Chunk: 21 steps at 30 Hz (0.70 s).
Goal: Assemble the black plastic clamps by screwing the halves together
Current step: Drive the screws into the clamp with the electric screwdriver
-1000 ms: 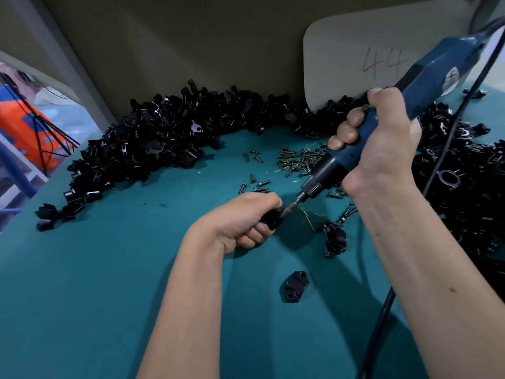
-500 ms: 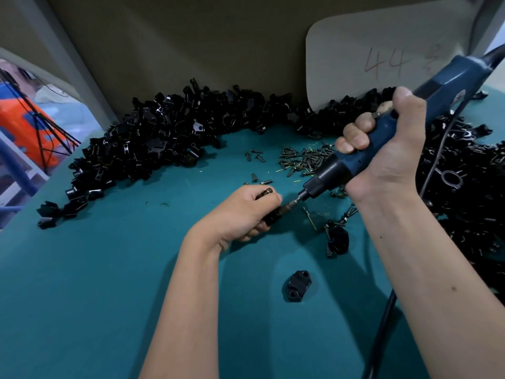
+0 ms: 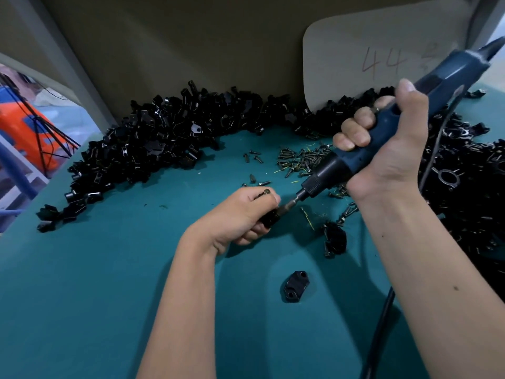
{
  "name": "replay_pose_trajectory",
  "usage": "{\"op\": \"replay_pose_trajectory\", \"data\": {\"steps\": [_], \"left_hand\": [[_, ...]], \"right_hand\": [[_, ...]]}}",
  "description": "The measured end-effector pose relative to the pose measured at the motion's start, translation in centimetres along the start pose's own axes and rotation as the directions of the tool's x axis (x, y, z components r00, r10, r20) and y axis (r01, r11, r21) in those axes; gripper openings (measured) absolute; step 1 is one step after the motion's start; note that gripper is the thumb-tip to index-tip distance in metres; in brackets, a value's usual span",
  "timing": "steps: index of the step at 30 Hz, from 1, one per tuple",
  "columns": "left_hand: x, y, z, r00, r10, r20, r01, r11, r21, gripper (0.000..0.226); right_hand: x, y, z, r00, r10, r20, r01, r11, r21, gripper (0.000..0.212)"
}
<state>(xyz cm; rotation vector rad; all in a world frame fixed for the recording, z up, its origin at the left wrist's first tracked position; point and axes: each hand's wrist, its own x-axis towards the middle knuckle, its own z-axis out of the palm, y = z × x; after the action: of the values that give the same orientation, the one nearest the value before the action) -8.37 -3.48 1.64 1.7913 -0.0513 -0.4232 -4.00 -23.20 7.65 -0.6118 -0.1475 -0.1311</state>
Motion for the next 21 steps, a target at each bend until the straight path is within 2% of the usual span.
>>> {"op": "replay_pose_trajectory", "data": {"steps": [3, 5, 6, 8, 11, 17, 21], "left_hand": [[-0.2, 0.1, -0.2, 0.994, 0.107, 0.009, -0.105, 0.987, -0.118, 0.018], [-0.1, 0.0, -0.6, 0.981, 0.175, -0.088, -0.186, 0.974, -0.128, 0.023], [0.0, -0.2, -0.7, 0.966, 0.211, -0.152, -0.223, 0.973, -0.064, 0.026], [0.5, -0.8, -0.7, 0.948, 0.250, -0.197, -0.240, 0.968, 0.072, 0.031], [1.0, -1.2, -0.1, 0.963, 0.231, -0.140, -0.214, 0.969, 0.127, 0.037], [1.5, -1.2, 0.1, 0.968, 0.217, -0.125, -0.193, 0.965, 0.176, 0.047], [1.8, -1.3, 0.3, 0.935, 0.304, -0.183, -0.249, 0.929, 0.273, 0.044]], "right_hand": [[0.3, -0.1, -0.6, 0.997, 0.074, 0.001, -0.072, 0.975, 0.209, 0.034], [0.6, -0.3, -0.8, 0.990, 0.119, -0.079, -0.080, 0.922, 0.379, 0.036], [0.7, -0.4, -0.8, 0.983, 0.113, -0.148, -0.047, 0.920, 0.389, 0.037], [0.7, -0.3, -0.8, 0.955, 0.061, -0.289, 0.029, 0.954, 0.298, 0.034], [0.8, 0.0, -0.4, 0.914, -0.009, -0.406, 0.088, 0.980, 0.178, 0.037], [0.4, 0.8, 0.2, 0.904, -0.097, -0.416, 0.124, 0.991, 0.040, 0.039], [0.7, 0.8, -0.2, 0.904, -0.085, -0.418, 0.112, 0.993, 0.040, 0.032]]}}
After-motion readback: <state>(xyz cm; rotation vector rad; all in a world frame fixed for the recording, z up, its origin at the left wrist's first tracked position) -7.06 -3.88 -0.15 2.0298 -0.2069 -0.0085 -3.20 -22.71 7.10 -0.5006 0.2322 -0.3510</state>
